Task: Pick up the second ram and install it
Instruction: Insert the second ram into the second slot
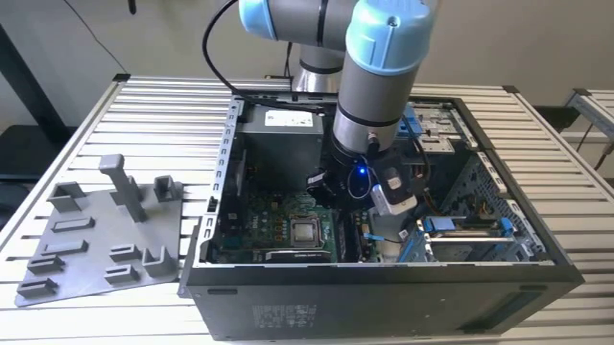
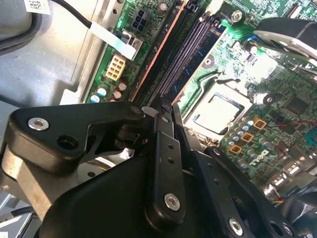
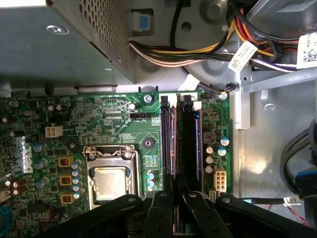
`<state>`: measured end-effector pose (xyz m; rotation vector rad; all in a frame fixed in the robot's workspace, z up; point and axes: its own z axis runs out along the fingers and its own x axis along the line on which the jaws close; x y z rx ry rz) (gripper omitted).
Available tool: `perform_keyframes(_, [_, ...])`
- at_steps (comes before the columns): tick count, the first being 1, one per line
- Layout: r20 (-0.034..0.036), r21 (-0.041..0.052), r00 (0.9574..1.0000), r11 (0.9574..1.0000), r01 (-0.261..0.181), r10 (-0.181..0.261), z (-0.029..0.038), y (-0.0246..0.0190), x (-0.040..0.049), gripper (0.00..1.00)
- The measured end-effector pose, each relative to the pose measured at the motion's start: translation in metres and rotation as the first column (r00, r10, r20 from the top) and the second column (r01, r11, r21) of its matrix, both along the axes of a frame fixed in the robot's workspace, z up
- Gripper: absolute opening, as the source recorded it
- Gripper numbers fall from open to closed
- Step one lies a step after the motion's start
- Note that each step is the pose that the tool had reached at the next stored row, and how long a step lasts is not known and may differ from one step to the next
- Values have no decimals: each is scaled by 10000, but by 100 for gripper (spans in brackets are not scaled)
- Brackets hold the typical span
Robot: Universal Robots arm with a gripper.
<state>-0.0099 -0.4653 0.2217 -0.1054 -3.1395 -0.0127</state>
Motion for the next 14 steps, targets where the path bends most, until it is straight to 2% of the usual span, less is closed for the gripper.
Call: perform_keyframes(14, [5,2,9999,9999,-119,119,2,1,0,14])
